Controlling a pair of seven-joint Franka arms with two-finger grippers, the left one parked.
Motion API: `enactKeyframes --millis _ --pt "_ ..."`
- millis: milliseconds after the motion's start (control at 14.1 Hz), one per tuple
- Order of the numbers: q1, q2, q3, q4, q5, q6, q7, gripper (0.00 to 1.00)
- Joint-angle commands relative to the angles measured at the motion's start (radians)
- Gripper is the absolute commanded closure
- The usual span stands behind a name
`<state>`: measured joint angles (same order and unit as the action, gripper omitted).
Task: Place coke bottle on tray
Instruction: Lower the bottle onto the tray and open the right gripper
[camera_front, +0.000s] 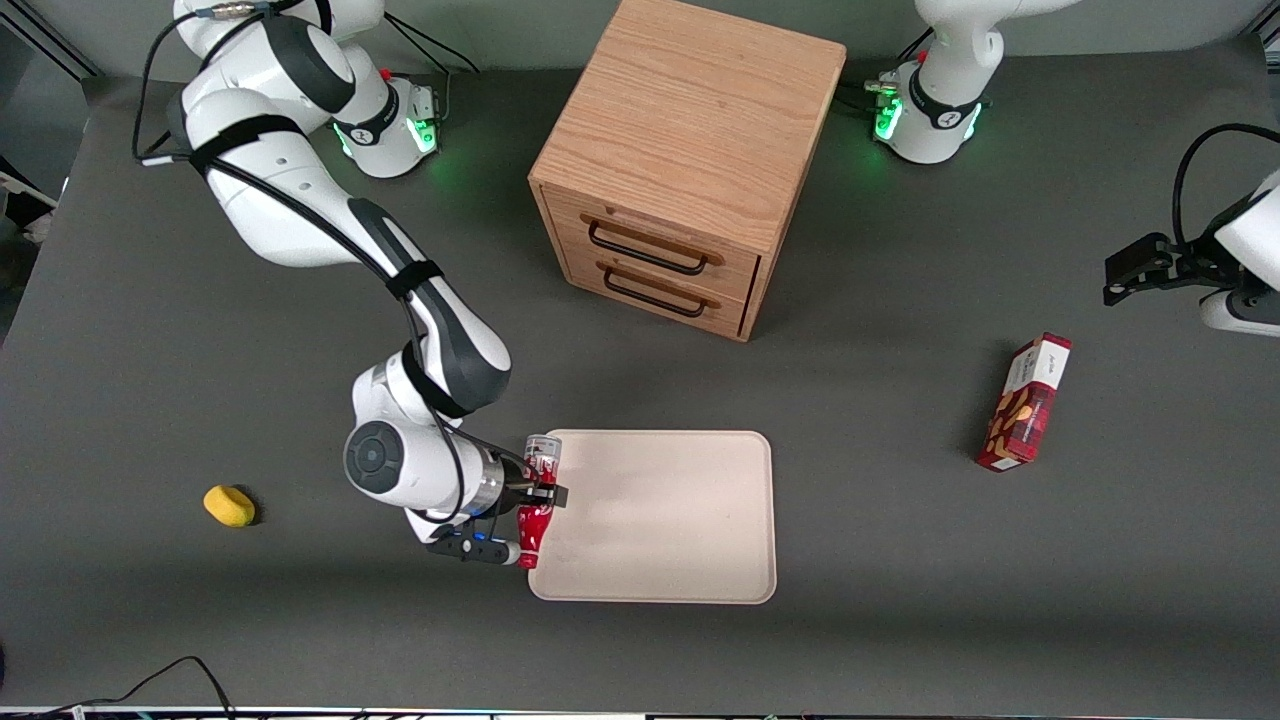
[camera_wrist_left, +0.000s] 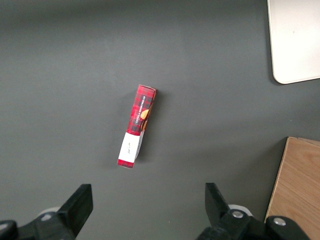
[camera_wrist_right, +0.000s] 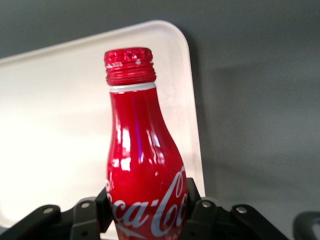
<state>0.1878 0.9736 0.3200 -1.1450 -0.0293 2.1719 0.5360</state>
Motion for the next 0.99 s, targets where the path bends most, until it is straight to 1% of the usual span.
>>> enactKeyframes --millis 0,142,426,497,568,710,923 --pt "0.01 0.057 0.007 0.038 -0.086 0.063 0.033 1.0" --pt "0.013 0.083 0.007 0.037 -0.09 0.088 0.058 1.0" --pt "0.022 0.092 0.007 0.039 -0.092 0.088 0.059 1.0" --pt "0.022 0.094 0.007 0.037 -0.092 0.088 0.059 0.78" --pt "0.022 0.097 0.004 0.037 -0.093 0.088 0.059 0.01" --pt "0.025 0.099 0.005 0.036 -0.136 0.088 0.061 0.0" --pt "0.027 0.1 0.004 0.033 -0.144 0.095 0.064 0.0"
